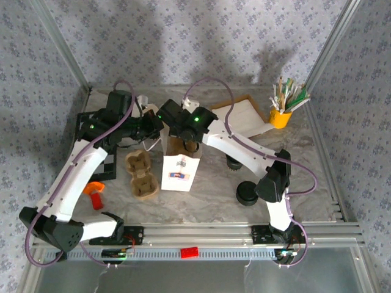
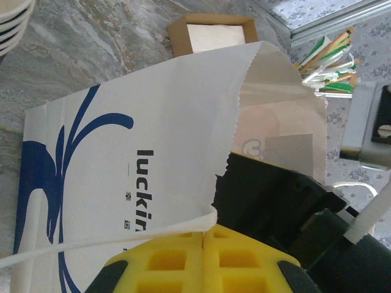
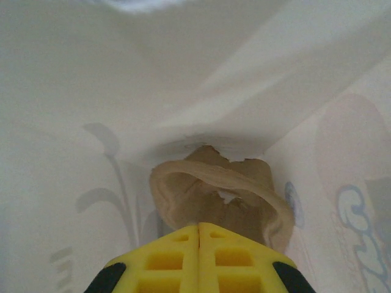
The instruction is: Pack the takeout coffee
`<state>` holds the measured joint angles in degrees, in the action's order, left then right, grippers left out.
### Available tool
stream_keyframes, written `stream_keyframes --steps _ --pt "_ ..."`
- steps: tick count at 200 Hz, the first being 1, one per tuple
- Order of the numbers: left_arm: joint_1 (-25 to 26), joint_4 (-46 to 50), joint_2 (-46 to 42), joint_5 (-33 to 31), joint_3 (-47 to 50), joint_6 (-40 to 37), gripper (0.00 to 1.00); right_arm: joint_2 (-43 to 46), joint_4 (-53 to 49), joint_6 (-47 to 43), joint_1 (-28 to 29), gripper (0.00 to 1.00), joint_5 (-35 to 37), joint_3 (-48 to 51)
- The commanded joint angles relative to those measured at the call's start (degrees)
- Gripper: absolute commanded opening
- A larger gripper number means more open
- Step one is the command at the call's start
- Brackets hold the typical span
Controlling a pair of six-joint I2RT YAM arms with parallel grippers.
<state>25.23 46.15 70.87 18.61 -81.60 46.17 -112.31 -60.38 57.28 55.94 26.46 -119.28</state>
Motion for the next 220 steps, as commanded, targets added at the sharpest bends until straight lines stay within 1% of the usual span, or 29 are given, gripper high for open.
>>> stream_keyframes --steps 1,36,73,131,172,190,197,210,220 --pt "-0.3 -0.9 -1.9 0.0 0.7 0.7 0.0 -0.6 -2.9 1.7 -0.2 0.0 2.3 0.6" --pt "-0.5 -1.5 -2.3 -0.6 1.4 1.4 0.0 -1.3 -3.7 2.0 -0.3 0.0 1.5 1.5" --pt "-0.4 -1.6 -2.9 -0.9 1.8 1.6 0.0 -4.2 -4.0 1.8 -0.4 0.0 -0.1 0.6" --pt "-0.5 -2.0 -3.3 -0.8 2.8 1.9 0.0 -6.7 -2.4 1.1 -1.8 0.0 -3.6 0.6" --pt "-0.7 -2.3 -3.5 -0.5 3.3 1.9 0.0 -7.1 -0.5 1.7 -3.1 0.0 -6.3 3.2" --pt "-1.2 -2.0 -3.6 -0.3 3.6 2.1 0.0 -7.0 0.2 1.5 -3.3 0.0 -6.1 3.7" --pt "-1.4 -2.1 -3.8 0.1 3.6 2.1 0.02 -7.0 0.3 1.4 -3.4 0.0 -6.3 3.7" --pt "-1.6 -2.2 -4.0 0.7 3.7 1.6 0.1 -7.3 0.7 1.1 -3.6 0.0 -6.7 3.7" --pt "-1.7 -2.4 -4.1 1.4 3.7 1.1 0.12 -7.8 0.6 1.1 -3.8 0.0 -7.1 3.5"
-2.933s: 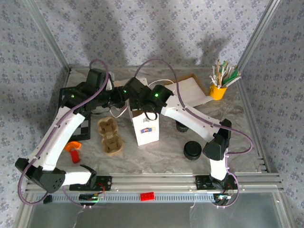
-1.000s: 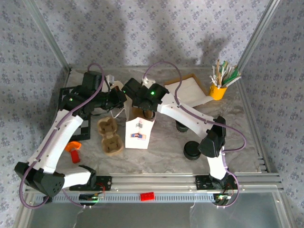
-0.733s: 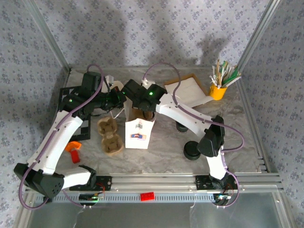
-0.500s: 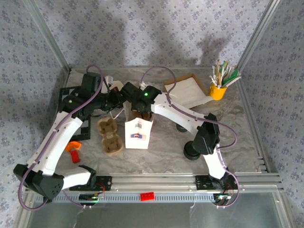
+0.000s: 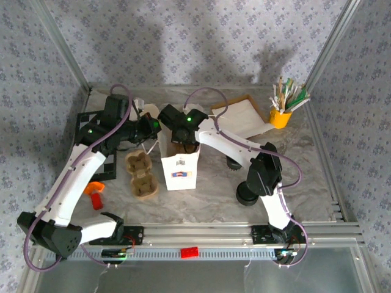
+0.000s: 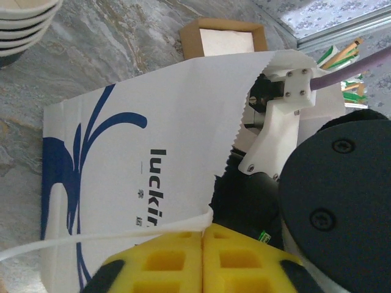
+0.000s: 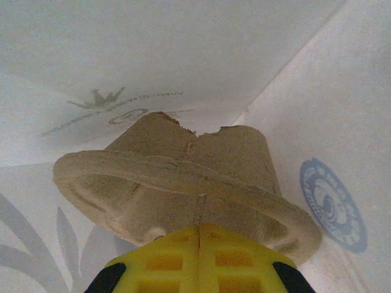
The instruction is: Pack the takeout coffee
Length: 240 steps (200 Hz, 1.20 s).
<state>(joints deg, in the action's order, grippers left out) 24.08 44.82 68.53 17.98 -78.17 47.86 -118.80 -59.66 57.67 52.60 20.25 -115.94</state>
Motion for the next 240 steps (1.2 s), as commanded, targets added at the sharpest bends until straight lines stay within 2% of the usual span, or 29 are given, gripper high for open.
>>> stream_keyframes --steps 1,39,94,150,194,240 --pt "-0.6 -1.2 -1.8 2.2 0.2 -0.6 0.13 -1.3 -0.1 0.7 -0.5 0.0 -0.9 0.2" --pt "-0.6 -1.4 -1.8 4.0 0.7 -1.1 0.13 -2.6 0.7 0.3 -1.3 0.0 -2.1 0.5" --pt "-0.8 -0.8 -1.8 3.8 0.9 -2.0 0.0 -4.9 2.6 -0.9 -2.8 0.0 -3.8 1.6" --pt "-0.7 -0.5 -1.8 3.0 0.5 -2.6 0.0 -5.8 6.9 -2.1 -3.9 0.0 -6.1 5.7" --pt "-0.7 -1.0 -1.5 2.9 0.3 -2.7 0.0 -3.0 6.0 -4.1 -2.5 0.0 -4.4 1.6" --pt "-0.7 -0.3 -1.7 0.8 0.9 -3.2 0.0 -2.1 7.5 -3.6 -1.4 0.0 -5.4 4.5"
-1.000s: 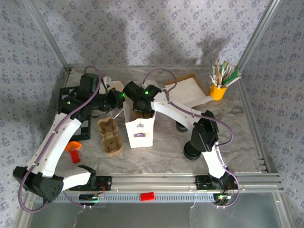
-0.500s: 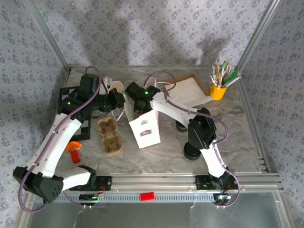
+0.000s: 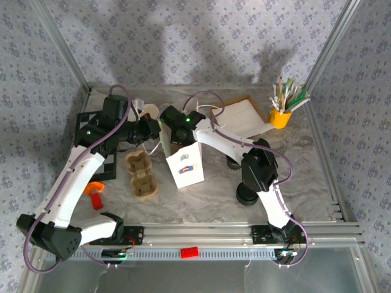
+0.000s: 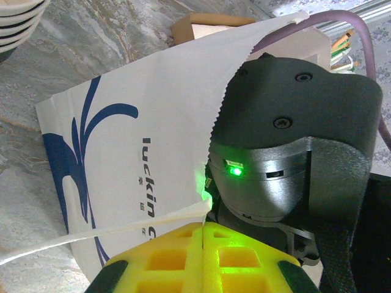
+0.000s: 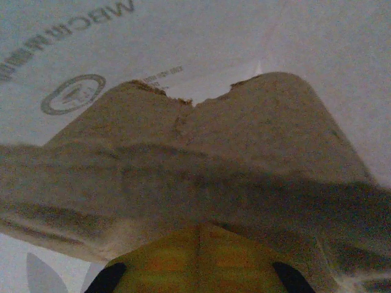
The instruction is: Pack the takeout coffee
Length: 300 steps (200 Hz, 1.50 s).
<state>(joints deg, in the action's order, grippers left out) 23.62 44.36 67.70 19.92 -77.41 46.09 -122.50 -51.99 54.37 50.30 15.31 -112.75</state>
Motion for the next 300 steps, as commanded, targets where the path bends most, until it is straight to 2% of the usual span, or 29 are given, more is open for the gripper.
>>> stream_keyframes --steps 1,35,78,125,149,207,300 --pt "-0.3 0.2 -0.8 -1.1 0.1 -1.4 0.0 1.5 -0.1 -0.2 0.9 0.0 -0.4 1.4" --pt "-0.2 -0.5 -0.9 -1.5 0.9 -1.2 0.0 0.2 3.0 0.1 1.2 0.0 -1.5 6.0" --pt "-0.3 -0.2 -0.8 -2.2 0.8 -1.5 0.0 -0.7 3.3 -0.4 0.2 0.0 -3.3 6.8" --pt "-0.2 0.5 -0.8 -3.1 0.4 -2.0 0.0 3.7 -0.9 -3.3 1.0 0.0 1.6 0.9" --pt "-0.3 1.2 -0.9 -4.2 0.1 -2.5 0.0 4.6 -0.2 -3.7 1.2 0.0 3.2 1.9" --pt "-0.2 1.2 -0.9 -4.6 0.1 -2.7 0.0 -1.4 2.1 -4.2 0.9 0.0 -0.2 4.0" --pt "-0.2 2.1 -1.0 -6.7 -0.6 -3.4 0.0 6.1 -0.5 -7.6 2.5 0.0 2.4 -1.4"
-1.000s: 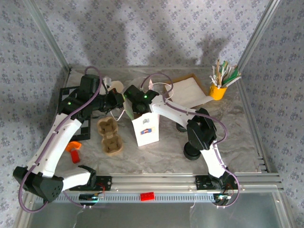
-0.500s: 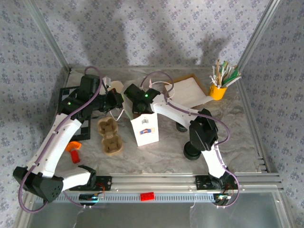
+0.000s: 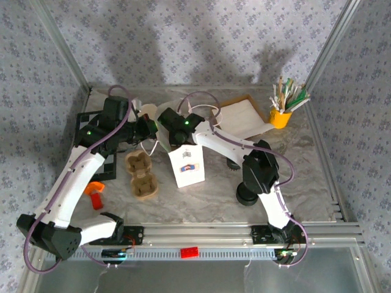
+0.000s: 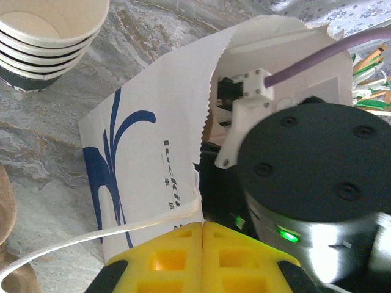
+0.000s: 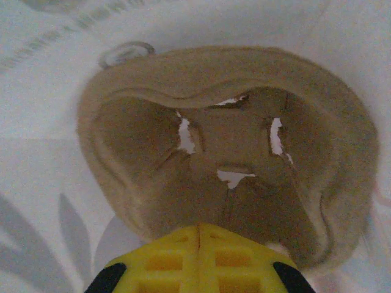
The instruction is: Pack the takeout coffee
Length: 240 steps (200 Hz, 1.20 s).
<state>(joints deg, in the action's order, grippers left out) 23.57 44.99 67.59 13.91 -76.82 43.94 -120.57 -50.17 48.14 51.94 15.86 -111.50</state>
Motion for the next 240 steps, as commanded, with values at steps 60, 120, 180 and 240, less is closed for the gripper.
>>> stream_keyframes --steps 60,120,180,240 --pt "0.1 1.4 0.1 -0.8 -2.2 -1.5 0.0 6.3 -3.7 -3.1 1.7 0.0 2.3 -5.8" --pt "1.5 2.6 2.0 -2.3 -4.3 -4.2 0.0 8.5 -5.2 -4.7 3.2 0.0 4.2 -6.3" --pt "3.3 2.2 6.1 -1.5 -8.4 -8.4 0.0 11.1 -8.5 -5.9 4.0 0.0 5.1 -6.3" --pt "3.9 3.3 6.0 -2.4 -8.6 -9.6 0.0 11.2 -8.3 -6.1 3.8 0.0 5.0 -4.2"
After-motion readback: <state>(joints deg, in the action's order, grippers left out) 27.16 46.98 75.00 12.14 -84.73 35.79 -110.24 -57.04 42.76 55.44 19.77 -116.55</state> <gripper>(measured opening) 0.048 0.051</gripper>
